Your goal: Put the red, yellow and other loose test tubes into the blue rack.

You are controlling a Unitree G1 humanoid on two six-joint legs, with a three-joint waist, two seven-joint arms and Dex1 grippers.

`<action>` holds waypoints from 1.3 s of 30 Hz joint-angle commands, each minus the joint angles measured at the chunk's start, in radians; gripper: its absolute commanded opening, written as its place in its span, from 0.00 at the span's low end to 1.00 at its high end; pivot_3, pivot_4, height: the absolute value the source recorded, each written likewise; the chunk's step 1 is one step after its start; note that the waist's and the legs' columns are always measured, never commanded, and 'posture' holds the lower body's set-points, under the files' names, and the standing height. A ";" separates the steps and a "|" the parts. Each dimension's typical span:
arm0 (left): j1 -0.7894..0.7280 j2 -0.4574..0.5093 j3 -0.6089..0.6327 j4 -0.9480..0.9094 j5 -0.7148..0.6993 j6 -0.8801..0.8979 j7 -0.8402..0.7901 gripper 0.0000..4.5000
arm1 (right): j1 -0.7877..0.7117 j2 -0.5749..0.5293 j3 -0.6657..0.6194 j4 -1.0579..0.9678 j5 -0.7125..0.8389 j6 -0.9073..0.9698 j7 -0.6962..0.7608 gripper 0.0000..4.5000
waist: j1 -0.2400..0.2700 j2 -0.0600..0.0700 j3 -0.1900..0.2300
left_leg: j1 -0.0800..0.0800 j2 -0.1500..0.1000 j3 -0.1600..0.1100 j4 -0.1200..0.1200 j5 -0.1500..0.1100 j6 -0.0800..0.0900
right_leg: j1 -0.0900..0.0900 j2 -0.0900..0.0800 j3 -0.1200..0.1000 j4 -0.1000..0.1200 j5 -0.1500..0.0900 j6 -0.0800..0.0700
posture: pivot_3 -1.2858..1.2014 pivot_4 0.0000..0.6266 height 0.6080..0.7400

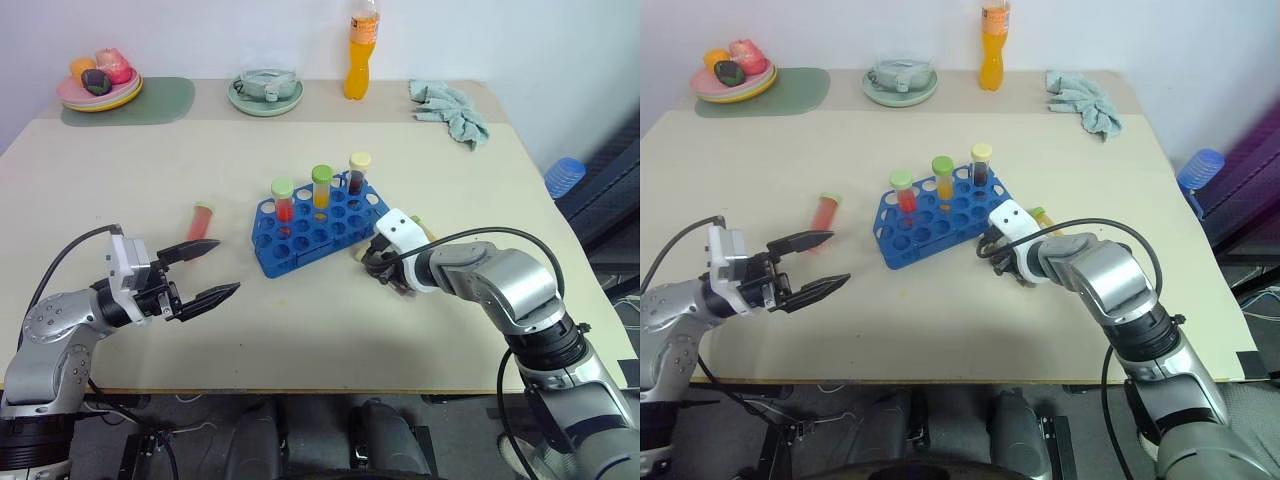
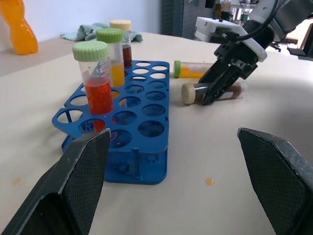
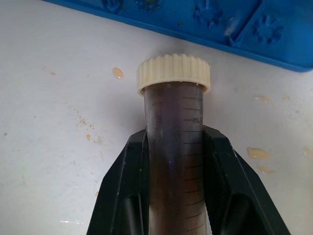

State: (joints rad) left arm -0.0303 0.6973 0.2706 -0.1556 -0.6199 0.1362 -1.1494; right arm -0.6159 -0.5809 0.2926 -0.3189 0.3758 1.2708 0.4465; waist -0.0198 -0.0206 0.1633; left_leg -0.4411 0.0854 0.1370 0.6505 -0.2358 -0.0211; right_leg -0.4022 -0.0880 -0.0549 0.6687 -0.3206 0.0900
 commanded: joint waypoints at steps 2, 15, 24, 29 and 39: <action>0.002 0.012 0.030 -0.030 -0.013 0.004 0.006 0.95 | 0.025 0.009 -0.141 -0.122 0.108 -0.206 0.164 0.18 | 0.003 0.000 0.000 | -0.001 0.000 0.000 0.000 0.000 0.000 | 0.000 0.000 0.000 0.000 0.000 0.000 | 0.52 0.24 1.00; -0.004 -0.002 0.042 0.009 -0.014 -0.007 -0.009 0.95 | -0.005 0.379 -0.360 0.292 0.063 -1.015 0.180 0.18 | 0.002 0.000 0.000 | 0.000 0.000 0.002 0.001 0.001 -0.002 | 0.000 0.000 -0.001 0.000 0.000 0.000 | 0.52 0.24 1.00; 0.002 -0.010 0.046 0.021 -0.015 -0.015 -0.013 0.95 | -0.067 0.527 -0.450 0.780 -0.008 -1.534 0.143 0.18 | -0.001 0.001 0.000 | 0.000 0.000 0.002 0.001 0.002 -0.003 | 0.000 0.000 -0.001 0.000 0.000 0.000 | 0.52 0.24 1.00; 0.008 -0.012 0.051 0.020 -0.014 -0.017 -0.008 0.95 | -0.042 0.553 -0.453 0.918 -0.021 -1.672 0.176 0.18 | -0.005 0.001 0.001 | 0.000 0.000 0.002 0.001 0.002 -0.003 | 0.000 0.000 -0.001 0.001 0.000 0.000 | 0.52 0.24 1.00; 0.002 -0.010 0.046 0.013 -0.012 -0.015 0.001 0.95 | -0.039 0.543 -0.468 1.114 -0.060 -1.815 0.170 0.18 | -0.026 0.001 0.000 | 0.007 0.000 0.001 -0.001 0.002 -0.004 | 0.007 0.000 -0.001 0.002 0.000 0.000 | 0.52 0.24 1.00</action>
State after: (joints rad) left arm -0.0237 0.6853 0.2919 -0.1230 -0.6214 0.1373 -1.1500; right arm -0.6598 -0.0299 -0.1633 0.7540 0.3290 -0.5317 0.6324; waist -0.0462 -0.0197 0.1637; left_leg -0.4316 0.0857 0.1383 0.6493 -0.2332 -0.0255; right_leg -0.3933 -0.0877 -0.0554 0.6704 -0.3207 0.0900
